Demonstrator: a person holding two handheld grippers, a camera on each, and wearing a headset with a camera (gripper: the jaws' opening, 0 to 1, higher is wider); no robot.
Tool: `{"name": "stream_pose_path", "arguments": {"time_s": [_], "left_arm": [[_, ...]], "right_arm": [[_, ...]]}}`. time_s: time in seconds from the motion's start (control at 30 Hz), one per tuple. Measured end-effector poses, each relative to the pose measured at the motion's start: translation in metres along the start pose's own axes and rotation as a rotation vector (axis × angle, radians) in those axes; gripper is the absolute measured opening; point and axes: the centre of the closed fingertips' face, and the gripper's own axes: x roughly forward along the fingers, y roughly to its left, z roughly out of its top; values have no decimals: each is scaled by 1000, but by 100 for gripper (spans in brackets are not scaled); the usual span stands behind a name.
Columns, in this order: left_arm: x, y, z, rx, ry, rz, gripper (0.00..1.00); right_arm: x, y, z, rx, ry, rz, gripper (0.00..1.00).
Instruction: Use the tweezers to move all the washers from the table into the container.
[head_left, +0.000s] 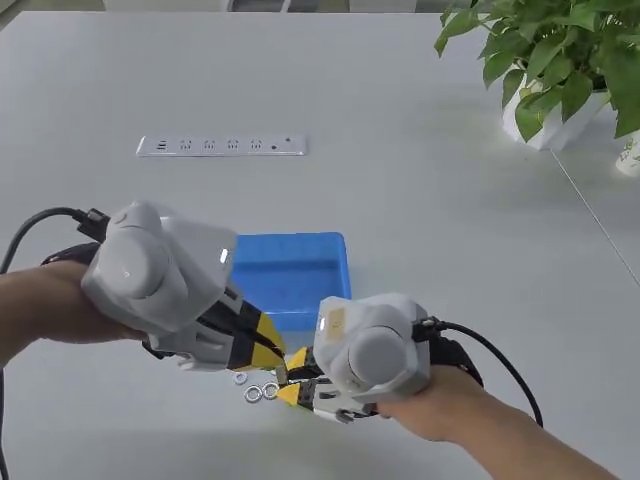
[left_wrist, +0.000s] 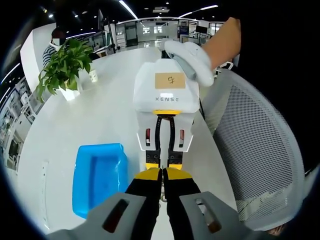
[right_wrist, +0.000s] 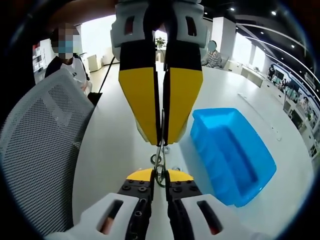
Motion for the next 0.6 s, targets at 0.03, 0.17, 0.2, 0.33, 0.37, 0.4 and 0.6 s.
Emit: {"name": "stream_pose_path", "arguments": {"time_s": [0.03, 0.17, 0.2, 0.33, 0.37, 0.4, 0.6], "left_arm": [[0, 0, 0, -1, 0, -1, 5], [0, -1, 0, -3, 2, -3, 5], [0, -1, 0, -1, 2, -4, 5], [1, -1, 1, 11, 12, 0, 5], [1, -1, 1, 14, 15, 0, 5], [1, -1, 1, 14, 17, 0, 5], [1, 0, -1, 17, 28, 3, 6]], "right_arm": [[0, 0, 0, 6, 0, 0, 10], [0, 0, 0, 11, -6, -3, 8], [0, 0, 0, 12, -5, -4, 8], [0, 0, 0, 20, -5, -2, 8], [-1, 0, 0, 26, -8, -2, 7], [-1, 0, 0, 29, -12, -2, 7], [-1, 0, 0, 31, -12, -4, 7]]}}
